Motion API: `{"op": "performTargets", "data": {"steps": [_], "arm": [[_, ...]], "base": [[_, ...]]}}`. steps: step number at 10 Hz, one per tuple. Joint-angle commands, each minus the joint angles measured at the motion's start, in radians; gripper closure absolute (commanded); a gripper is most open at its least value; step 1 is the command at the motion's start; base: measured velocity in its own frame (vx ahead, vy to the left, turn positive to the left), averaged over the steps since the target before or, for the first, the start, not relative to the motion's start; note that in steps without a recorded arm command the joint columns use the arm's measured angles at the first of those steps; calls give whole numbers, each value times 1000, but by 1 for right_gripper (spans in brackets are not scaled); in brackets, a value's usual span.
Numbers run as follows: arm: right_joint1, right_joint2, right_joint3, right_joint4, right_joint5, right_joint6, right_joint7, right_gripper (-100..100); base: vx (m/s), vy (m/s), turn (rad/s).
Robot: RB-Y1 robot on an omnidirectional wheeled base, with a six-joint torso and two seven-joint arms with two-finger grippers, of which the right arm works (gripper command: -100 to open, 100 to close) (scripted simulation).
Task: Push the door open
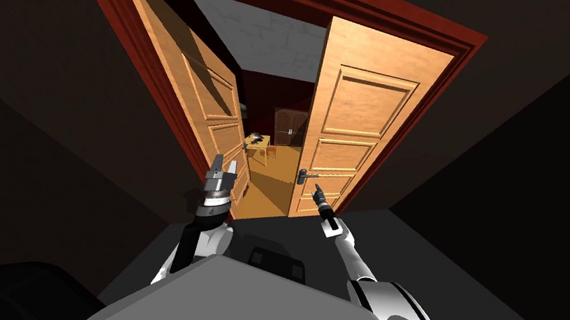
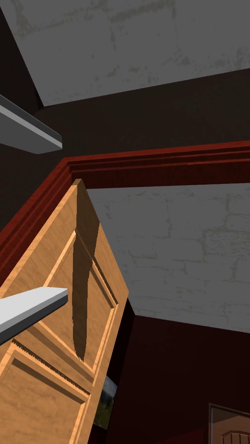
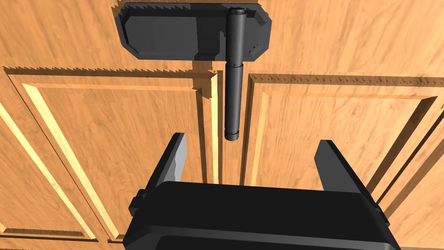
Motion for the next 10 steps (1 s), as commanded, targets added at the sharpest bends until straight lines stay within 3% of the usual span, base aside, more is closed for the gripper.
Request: {"op": "performTargets", "data": {"steps": [1,3,5,10], "arm": [[-18,-3,2,29,7,-1,-10,-100],[-40,-7,5,66,15,-3,-23,-100],[-38,-4,-1,65,10,-5,-14,-100],[-44,5,-15,74,1,2,6,-100]], "base": [[80,-60,25],[68,-53,20],[83,-18,22],[193,52,37]]}}
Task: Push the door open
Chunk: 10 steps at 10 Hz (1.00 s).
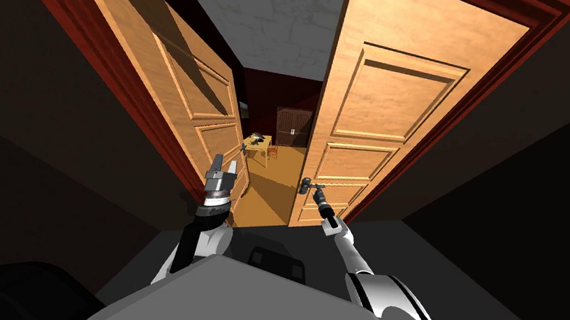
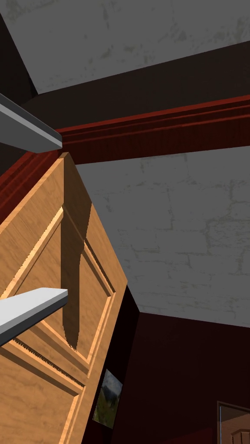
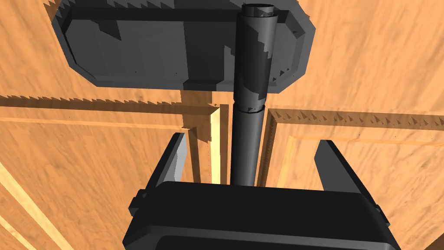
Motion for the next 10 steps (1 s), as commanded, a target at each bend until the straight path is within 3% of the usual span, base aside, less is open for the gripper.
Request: {"op": "performTargets", "data": {"steps": [1,3,4,9,10], "arm": [[-1,3,-5,2,-3,3,7,-100],[-1,3,-5,2,-3,3,7,-100],[-1,3,-5,2,-3,3,7,100],[-1,3,-5,2,-3,3,7,100],[-5,0,-18,3,-9,6,16,100]], "base": [[178,50,28],[138,12,11],[-13,1,-3],[-8,-1,4],[95,46,-24]]}}
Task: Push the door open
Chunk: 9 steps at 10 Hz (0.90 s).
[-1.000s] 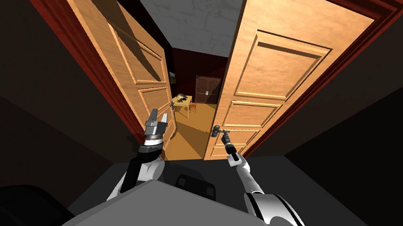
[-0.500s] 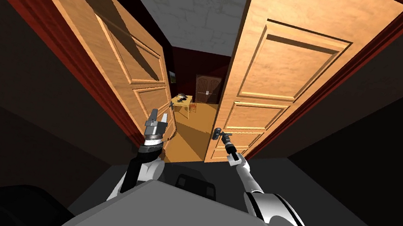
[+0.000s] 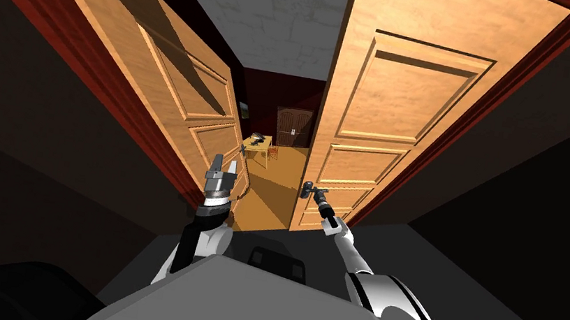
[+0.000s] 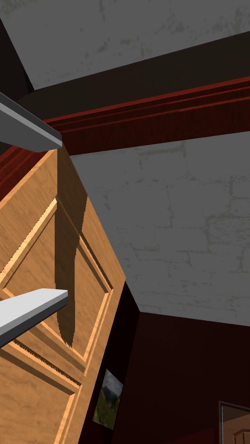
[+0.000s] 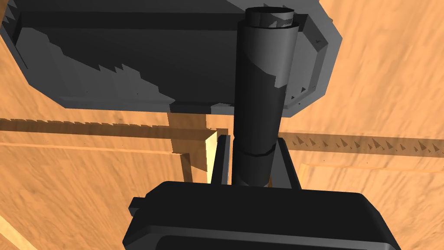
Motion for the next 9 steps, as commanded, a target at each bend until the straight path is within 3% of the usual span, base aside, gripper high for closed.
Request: {"op": "performTargets", "data": {"steps": [1,5,7,9], "arm": [[-5,-3,-16,5,-7,-3,11,100],[-2,-7,-48,11,-22,2,34,100],[-2,-7,-48,11,-22,2,34,100],[0,-10,-78,16,-36,7,56,100]], "base": [[138,79,-47],[159,91,-31],[97,29,-4],[144,100,-55]]}}
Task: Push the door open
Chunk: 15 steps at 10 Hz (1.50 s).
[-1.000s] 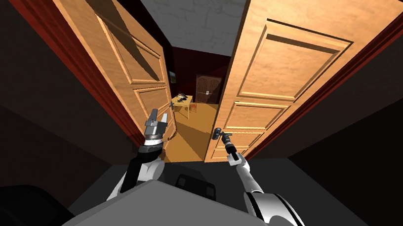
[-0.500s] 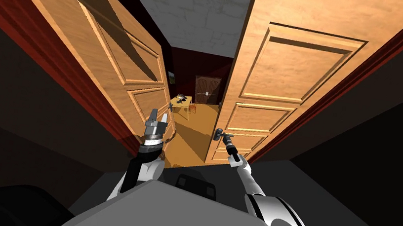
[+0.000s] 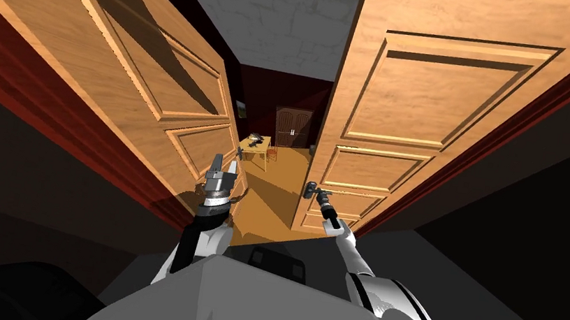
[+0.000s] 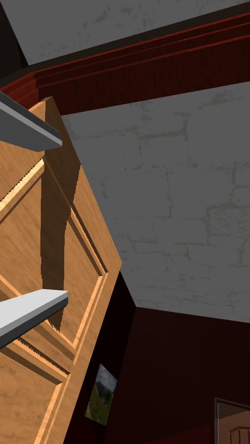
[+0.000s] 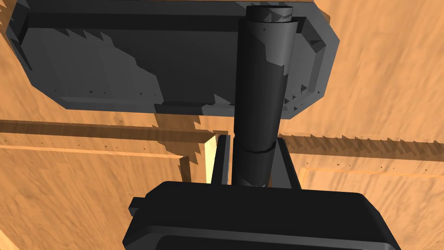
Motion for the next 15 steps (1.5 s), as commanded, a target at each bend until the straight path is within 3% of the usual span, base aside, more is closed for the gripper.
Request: {"op": "performTargets", "data": {"steps": [1,3,10,12,15], "arm": [[-12,-16,-30,17,-13,-5,14,100],[-12,-16,-30,17,-13,-5,14,100],[-6,-26,-114,33,-52,8,74,100],[-6,-26,-114,33,-52,8,74,100],[-3,-31,-154,40,-71,14,103,100]], "base": [[163,118,-66],[89,57,-19],[143,107,-54],[95,55,-20],[142,124,-62]]}}
